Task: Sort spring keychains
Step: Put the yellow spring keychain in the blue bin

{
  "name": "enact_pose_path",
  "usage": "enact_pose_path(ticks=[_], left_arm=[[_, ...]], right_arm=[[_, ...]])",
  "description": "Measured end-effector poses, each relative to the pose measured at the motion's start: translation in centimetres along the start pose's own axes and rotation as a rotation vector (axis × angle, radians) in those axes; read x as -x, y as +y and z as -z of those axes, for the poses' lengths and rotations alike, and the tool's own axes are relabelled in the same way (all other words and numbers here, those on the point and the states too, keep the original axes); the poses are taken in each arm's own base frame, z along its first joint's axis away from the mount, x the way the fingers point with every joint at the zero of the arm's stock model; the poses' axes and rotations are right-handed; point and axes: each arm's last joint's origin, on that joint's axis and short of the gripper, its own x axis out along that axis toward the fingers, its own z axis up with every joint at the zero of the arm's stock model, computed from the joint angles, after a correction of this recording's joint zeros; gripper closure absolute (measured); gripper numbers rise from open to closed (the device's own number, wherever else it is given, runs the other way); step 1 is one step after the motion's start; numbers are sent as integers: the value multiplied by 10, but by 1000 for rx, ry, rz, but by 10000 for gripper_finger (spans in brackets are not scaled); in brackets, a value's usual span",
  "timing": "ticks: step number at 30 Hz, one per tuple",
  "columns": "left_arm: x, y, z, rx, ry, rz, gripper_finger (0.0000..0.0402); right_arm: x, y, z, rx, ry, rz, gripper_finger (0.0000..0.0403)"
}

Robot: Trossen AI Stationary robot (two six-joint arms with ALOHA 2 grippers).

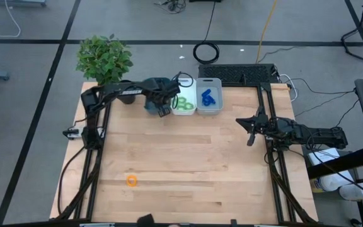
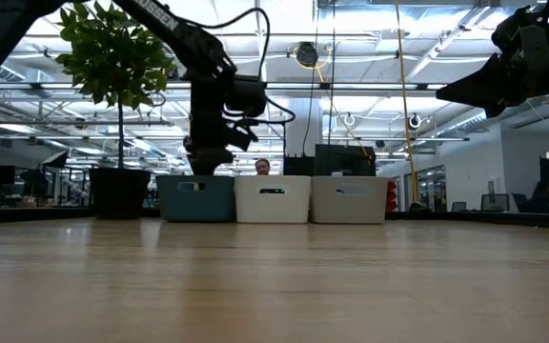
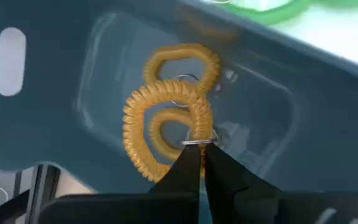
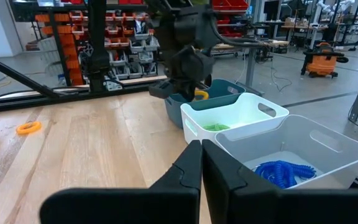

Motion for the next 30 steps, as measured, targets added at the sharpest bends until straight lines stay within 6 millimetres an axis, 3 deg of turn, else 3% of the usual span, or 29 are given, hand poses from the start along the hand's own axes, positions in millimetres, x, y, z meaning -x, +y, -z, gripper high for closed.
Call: enact_pose_path(ticks=[5, 22, 30], left_arm=[[-9, 5, 0, 20, 20, 14, 378], [-8, 4, -1, 22, 14, -21, 158], [13, 3, 1, 85, -31, -255, 72]], right_arm=[[0, 0, 0, 0, 0, 0, 403], [0, 0, 0, 0, 0, 0, 403], [0, 0, 0, 0, 0, 0, 403]])
